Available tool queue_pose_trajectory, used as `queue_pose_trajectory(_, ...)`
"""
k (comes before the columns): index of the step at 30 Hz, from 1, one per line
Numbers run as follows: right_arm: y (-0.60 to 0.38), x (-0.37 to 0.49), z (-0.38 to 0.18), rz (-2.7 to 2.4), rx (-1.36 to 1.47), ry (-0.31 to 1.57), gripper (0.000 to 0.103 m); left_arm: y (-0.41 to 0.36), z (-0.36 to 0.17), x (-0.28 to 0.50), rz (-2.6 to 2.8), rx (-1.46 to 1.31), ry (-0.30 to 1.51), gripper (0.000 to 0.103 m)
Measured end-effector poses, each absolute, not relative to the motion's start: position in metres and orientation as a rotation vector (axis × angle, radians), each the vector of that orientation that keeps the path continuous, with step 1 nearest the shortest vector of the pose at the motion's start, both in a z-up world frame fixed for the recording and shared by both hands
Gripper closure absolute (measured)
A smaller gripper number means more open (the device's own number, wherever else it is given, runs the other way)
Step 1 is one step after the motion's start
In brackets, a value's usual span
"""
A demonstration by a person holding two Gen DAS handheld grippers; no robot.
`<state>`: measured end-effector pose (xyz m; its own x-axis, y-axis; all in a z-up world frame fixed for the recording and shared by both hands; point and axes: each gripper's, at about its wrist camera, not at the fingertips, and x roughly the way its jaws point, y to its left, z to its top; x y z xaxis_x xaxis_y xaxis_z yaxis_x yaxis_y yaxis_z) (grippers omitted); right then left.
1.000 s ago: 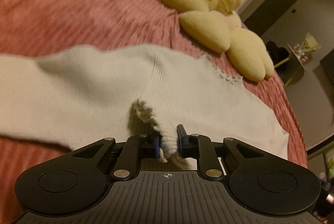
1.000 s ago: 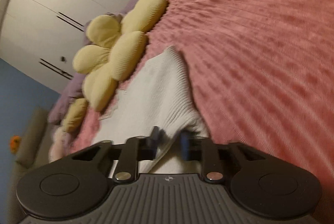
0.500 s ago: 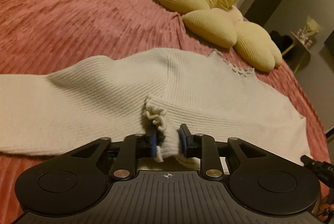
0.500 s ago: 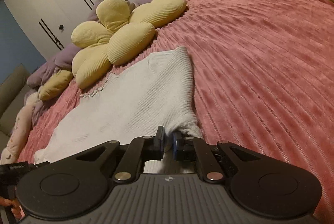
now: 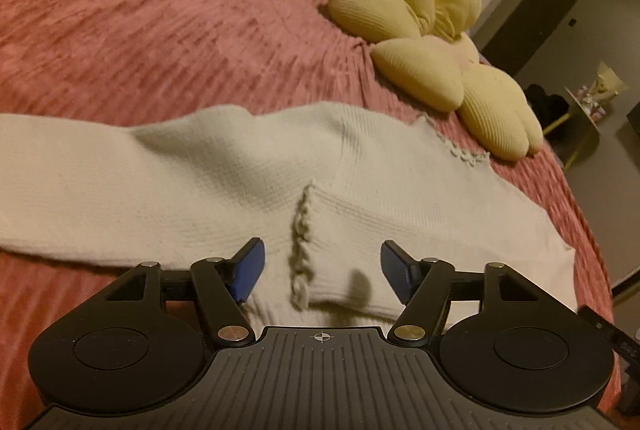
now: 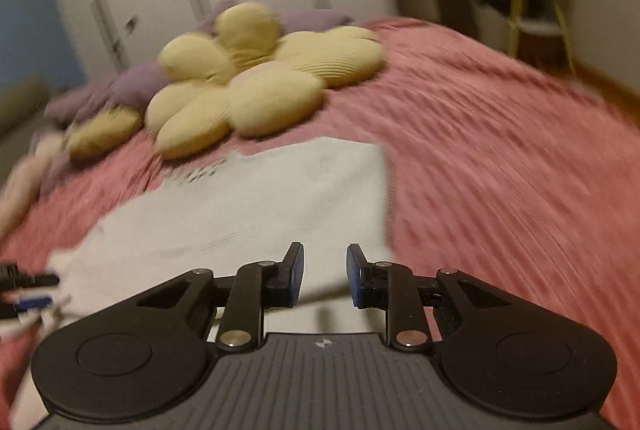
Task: Fold small clothes
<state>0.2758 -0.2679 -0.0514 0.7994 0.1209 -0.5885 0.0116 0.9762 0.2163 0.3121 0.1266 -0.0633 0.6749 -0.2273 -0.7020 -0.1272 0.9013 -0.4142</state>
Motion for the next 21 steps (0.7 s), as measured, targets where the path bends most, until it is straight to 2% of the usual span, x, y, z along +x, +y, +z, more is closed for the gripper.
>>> queue_pose_trajectory(3,-0.248,0.294,-0.063,0.069,0.096,0.673,0.084,0.129,-0.065,0.310,-0.056,-0.465,0.830,0.027)
queue_pose_trajectory(5,-0.244,0.305,-0.080,0.002,0.008,0.728,0.086,0.138,-0.064,0.307,-0.049,-0.485,0.826,0.018)
queue_pose_trajectory(6,-0.246,0.306,-0.086,-0.019,-0.010,0.727,0.086,0.145,-0.063,0.304,-0.034,-0.497,0.819,0.009)
queue_pose_trajectory(7,-0.249,0.305,-0.089,-0.026,-0.011,0.708,0.086,0.153,-0.062,0.299,-0.010,-0.510,0.808,0.006)
queue_pose_trajectory(10,-0.247,0.300,-0.083,-0.047,-0.019,0.708,0.085,0.189,-0.063,0.279,0.059,-0.600,0.784,0.006)
queue_pose_trajectory(14,-0.252,0.277,-0.069,-0.001,0.121,0.687,0.072,0.258,-0.067,0.239,0.218,-0.726,0.724,0.006)
queue_pose_trajectory(16,-0.253,0.259,-0.067,0.005,0.158,0.689,0.070,0.297,-0.071,0.217,0.335,-0.786,0.677,0.006)
queue_pose_trajectory(21,-0.248,0.222,-0.072,0.004,0.178,0.713,0.064,0.373,-0.087,0.167,0.447,-1.114,0.476,0.011)
